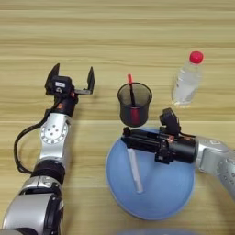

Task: Move the objects on the table

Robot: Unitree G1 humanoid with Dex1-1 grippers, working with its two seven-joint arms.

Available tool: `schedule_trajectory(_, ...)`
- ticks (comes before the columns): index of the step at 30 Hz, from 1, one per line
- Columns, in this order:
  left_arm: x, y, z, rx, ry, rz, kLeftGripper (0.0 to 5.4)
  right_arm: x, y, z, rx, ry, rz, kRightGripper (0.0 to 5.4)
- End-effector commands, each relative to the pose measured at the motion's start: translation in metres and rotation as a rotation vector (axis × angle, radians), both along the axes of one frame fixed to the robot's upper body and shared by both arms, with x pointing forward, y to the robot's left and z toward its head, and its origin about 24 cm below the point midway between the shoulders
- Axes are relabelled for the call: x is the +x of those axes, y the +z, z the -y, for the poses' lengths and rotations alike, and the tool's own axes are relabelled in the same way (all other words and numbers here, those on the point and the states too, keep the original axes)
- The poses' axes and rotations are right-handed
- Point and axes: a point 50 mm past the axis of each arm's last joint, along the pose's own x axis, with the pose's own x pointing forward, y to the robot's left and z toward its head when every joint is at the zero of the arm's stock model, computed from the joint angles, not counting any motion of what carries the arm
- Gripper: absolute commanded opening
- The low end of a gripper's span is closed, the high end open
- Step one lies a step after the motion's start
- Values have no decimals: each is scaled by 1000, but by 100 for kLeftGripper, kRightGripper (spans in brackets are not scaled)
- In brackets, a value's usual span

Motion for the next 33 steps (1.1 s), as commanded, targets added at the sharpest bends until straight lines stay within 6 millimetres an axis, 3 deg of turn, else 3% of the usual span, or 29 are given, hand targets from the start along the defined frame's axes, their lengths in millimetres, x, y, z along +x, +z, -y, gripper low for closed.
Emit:
schedule_trajectory(1,0,1,0,10,-11,4,540,1,-14,5,-101,-16,3,69)
schedule_trajectory(23,1,2,0,10,-13,6,540,0,-22,3,-315,21,263,69)
schedule_trajectory(33,1,3,0,9,-12,8,540,0,-25,4,-329,20,265,198)
